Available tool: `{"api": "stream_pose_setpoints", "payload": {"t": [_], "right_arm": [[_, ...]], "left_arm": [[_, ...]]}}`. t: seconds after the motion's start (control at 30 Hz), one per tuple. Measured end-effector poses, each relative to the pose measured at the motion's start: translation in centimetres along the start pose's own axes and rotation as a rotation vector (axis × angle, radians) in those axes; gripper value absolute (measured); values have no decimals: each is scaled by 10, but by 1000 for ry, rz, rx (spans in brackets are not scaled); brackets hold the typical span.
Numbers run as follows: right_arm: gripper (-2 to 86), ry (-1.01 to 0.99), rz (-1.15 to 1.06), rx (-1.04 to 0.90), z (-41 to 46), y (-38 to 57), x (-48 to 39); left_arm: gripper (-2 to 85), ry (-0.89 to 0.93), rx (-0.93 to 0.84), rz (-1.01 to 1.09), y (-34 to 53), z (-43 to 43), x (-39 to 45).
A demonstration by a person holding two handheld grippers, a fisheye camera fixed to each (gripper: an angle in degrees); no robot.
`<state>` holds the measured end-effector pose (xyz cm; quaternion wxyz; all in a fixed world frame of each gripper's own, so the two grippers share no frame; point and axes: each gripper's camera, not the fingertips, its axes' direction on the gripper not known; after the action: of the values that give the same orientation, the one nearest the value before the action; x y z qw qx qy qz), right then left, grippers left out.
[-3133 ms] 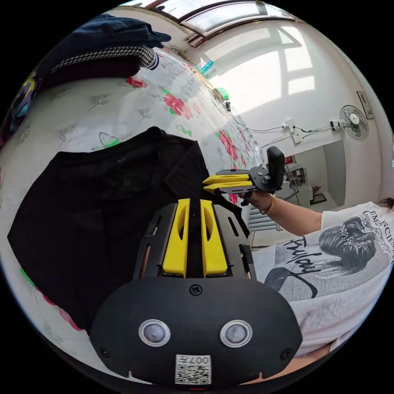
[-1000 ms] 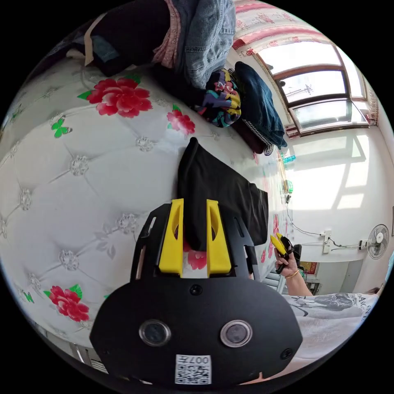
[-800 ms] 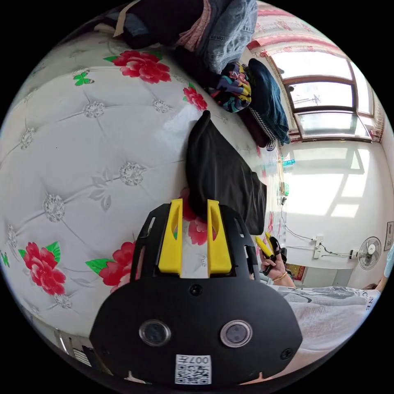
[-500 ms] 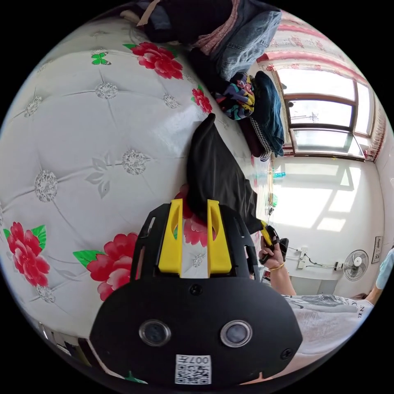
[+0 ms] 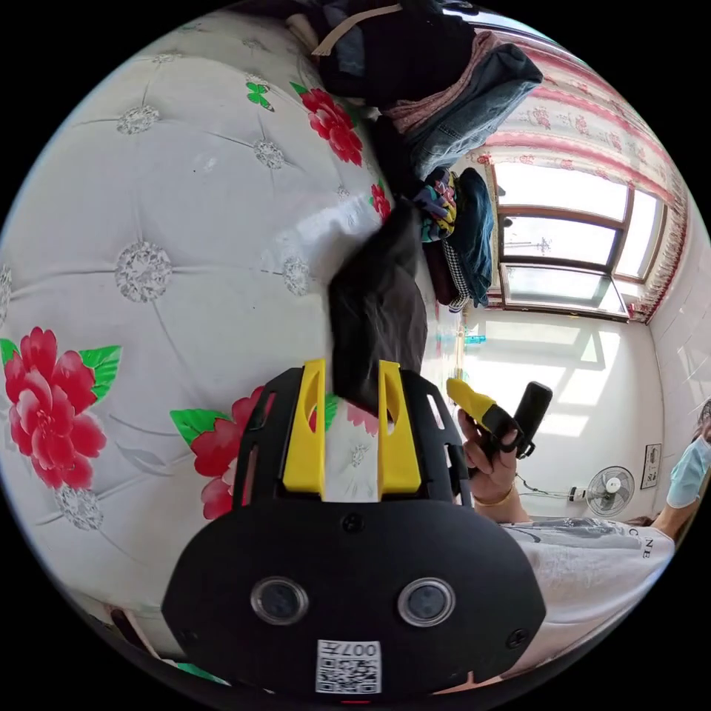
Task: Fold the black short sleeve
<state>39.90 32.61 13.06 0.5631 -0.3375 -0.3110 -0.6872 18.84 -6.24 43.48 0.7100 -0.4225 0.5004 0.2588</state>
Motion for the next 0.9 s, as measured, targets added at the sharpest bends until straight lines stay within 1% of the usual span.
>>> {"api": "stream_pose_setpoints", "payload": {"t": [0.03,0.17,0.27,0.33,0.47,0.6,0.67,0.73,0.8,0.87,0.9], "right_arm": [[42,-5,58,18,-1,9,17],[64,120,230,109,-34,43,76],[72,136,344,150,-48,61,115],[74,109,389,149,-41,63,132],[58,60,377,81,2,46,150],[31,67,333,63,22,36,161],[17,19,359,114,11,41,181],[10,41,379,189,-13,51,196],[7,95,410,257,-47,67,211],[5,215,454,341,-103,95,232],[6,255,470,362,-119,104,237]], "left_arm": [[103,2,-6,4,1,-1,-3],[109,19,-18,31,1,-2,-12],[109,28,-52,61,-3,10,-13],[105,22,-80,83,-6,22,-11],[90,-46,-126,136,-14,47,4],[83,-105,-165,153,-18,73,17],[77,-132,-206,174,-21,99,30],[75,-132,-265,213,-23,130,46],[75,-106,-334,266,-25,174,67],[78,-41,-441,362,-24,248,105],[78,-17,-468,392,-22,268,115]]}}
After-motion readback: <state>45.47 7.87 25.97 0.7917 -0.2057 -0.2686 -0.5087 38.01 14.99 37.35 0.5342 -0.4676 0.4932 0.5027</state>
